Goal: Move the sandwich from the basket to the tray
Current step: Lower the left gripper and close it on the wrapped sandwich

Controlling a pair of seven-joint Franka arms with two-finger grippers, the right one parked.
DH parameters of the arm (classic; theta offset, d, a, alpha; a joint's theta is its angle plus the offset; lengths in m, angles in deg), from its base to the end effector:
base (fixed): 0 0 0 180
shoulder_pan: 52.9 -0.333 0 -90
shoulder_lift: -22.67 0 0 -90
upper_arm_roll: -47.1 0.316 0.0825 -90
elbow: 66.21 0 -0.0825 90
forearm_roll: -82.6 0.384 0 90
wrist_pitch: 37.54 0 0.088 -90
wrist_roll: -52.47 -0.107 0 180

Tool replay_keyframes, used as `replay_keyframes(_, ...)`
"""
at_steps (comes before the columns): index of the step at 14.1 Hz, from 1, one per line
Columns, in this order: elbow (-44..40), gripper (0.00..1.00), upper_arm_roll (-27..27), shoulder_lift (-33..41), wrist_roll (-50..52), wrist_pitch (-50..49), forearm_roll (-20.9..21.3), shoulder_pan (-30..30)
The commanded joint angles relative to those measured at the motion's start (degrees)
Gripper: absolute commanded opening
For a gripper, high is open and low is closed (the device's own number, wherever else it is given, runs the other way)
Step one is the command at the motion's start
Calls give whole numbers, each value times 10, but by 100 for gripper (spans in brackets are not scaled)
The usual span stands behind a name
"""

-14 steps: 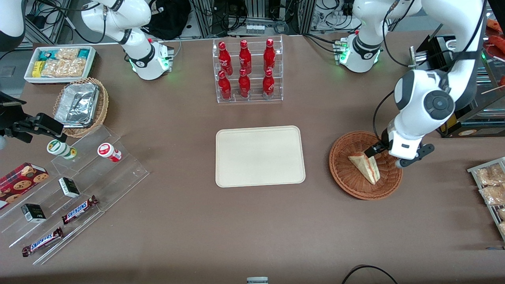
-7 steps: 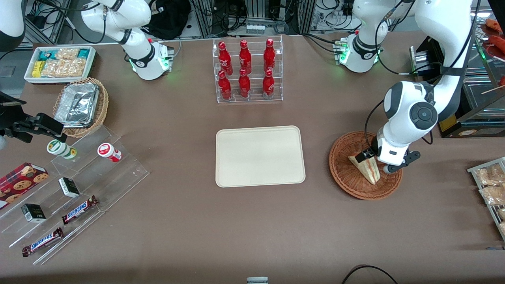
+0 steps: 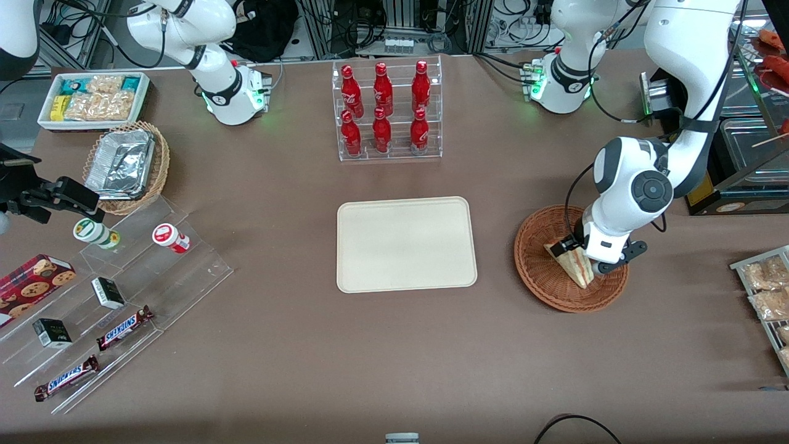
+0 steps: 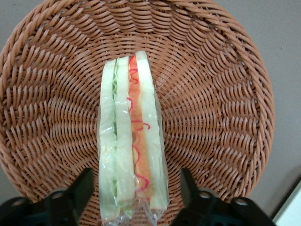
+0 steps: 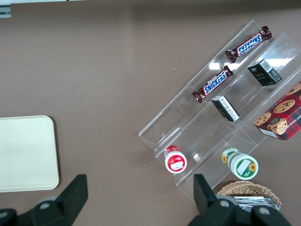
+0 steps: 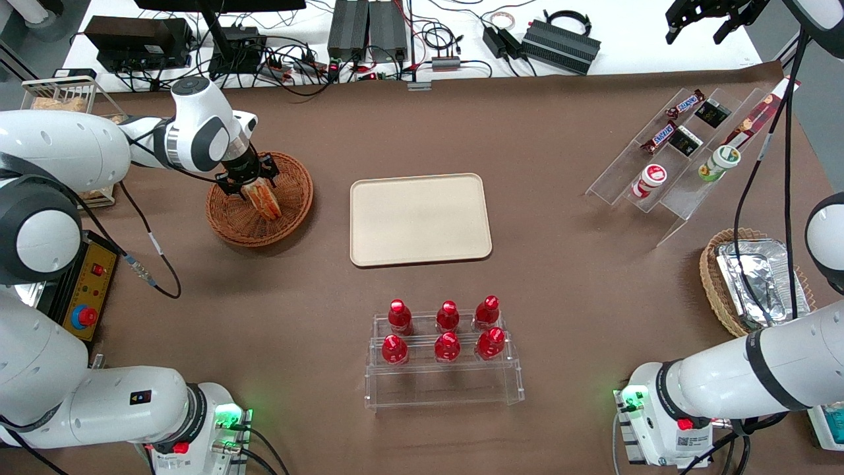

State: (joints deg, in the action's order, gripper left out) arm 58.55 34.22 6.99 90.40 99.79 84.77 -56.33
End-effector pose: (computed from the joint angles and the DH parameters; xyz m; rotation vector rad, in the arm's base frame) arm 0.5481 -0.0906 0.2636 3.0387 0.7360 -0.0891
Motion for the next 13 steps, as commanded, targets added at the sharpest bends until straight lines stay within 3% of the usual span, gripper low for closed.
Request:
replay_keyframes(1,-16,11,1,-8,9,1,3,1)
replay_keyframes(6,-28,6,2,26,3,-39,9,-2)
replay_keyframes(11,-179,5,-3,40,10,-256,8,56)
replay_keyframes(13,-223,3,-6,25,32,-278,7,92)
